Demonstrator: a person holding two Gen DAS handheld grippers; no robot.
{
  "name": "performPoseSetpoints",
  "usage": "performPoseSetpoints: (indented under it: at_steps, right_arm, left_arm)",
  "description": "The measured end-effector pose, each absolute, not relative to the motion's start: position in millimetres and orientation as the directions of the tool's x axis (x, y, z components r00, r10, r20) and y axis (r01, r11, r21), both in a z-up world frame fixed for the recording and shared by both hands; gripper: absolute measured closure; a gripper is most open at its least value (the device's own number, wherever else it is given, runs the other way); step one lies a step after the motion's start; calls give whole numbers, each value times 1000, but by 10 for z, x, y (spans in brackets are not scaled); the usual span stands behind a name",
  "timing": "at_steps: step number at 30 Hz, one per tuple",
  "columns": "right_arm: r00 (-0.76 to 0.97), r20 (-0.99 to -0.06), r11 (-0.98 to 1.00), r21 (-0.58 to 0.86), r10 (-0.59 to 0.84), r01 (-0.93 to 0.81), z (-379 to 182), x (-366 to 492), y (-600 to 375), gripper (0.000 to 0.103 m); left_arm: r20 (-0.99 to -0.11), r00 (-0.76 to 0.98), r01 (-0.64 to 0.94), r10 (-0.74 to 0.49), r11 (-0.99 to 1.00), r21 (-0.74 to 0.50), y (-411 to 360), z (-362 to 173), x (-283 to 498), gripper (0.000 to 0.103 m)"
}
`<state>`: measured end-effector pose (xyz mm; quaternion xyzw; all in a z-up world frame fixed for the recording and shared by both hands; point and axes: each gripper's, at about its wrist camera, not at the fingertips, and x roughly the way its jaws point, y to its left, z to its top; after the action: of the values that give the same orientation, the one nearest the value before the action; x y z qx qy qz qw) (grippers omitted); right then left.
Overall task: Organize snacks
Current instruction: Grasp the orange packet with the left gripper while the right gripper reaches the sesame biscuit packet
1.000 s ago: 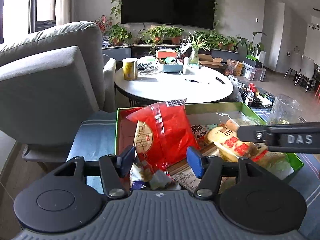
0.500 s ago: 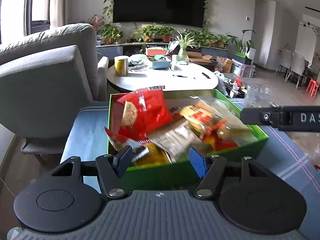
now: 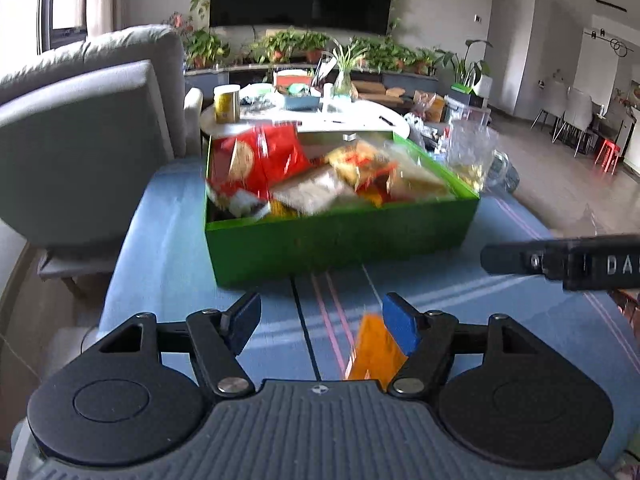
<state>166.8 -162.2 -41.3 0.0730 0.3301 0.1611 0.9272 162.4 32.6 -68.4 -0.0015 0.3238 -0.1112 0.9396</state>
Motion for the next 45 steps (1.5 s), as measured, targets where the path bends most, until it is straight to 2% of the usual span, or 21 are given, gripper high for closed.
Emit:
performPoseSetpoints:
  at_steps: [8, 13, 17, 18, 21, 22, 26, 32, 34, 38, 40, 45]
  right_arm:
    - [673, -648, 933, 289, 356, -214, -666, 1454, -1683, 44]
    - [673, -652, 934, 298, 349, -196, -682, 1415, -1729, 44]
    - [668, -655, 933, 299, 352, -199, -730, 1396, -1758, 44]
    - [665, -658, 933, 299, 353, -200, -740, 1394, -1757, 44]
    - [657, -663, 931, 297, 360, -210, -762, 1382, -1746, 44]
    - [652, -665, 930, 296, 364, -218, -773, 1379, -1739, 44]
    - [624, -673, 917, 284, 398, -279, -817, 1367, -1671, 44]
    - [540, -681, 851, 252, 494, -461, -888, 1253, -1421, 44]
    - [518, -680, 827, 248, 519, -504, -905, 1236, -1362, 35]
    - [502, -692, 799, 184, 519, -572, -940, 1264, -1246, 32]
    - [494, -707, 783, 135, 506, -608, -957, 1321, -1190, 25]
    - [445, -747, 741, 94, 494, -665, -1014, 1457, -1083, 24]
  left_arm:
    - [-655, 720, 249, -230, 966, -66, 171, -856, 1507, 38]
    - [-679, 689, 290, -253, 955, -61, 21, -957, 1557, 38]
    - [-700, 670, 254, -248, 962, -99, 20, -1089, 1654, 38]
    - [-700, 669, 238, -250, 964, -116, 49, -1107, 1672, 40]
    - [-698, 664, 211, -270, 962, -172, 163, -1125, 1695, 58]
    - [-695, 669, 201, -263, 965, -171, 191, -1122, 1694, 59]
    - [-688, 695, 172, -211, 977, -126, 257, -1099, 1638, 61]
    - [-675, 713, 116, -187, 982, -150, 444, -1054, 1528, 61]
    - [-672, 718, 106, -181, 983, -151, 485, -1030, 1488, 61]
    - [-664, 725, 103, -182, 982, -156, 528, -984, 1455, 61]
    - [-660, 729, 105, -184, 982, -158, 533, -964, 1452, 61]
    - [-656, 731, 102, -186, 981, -164, 535, -960, 1468, 61]
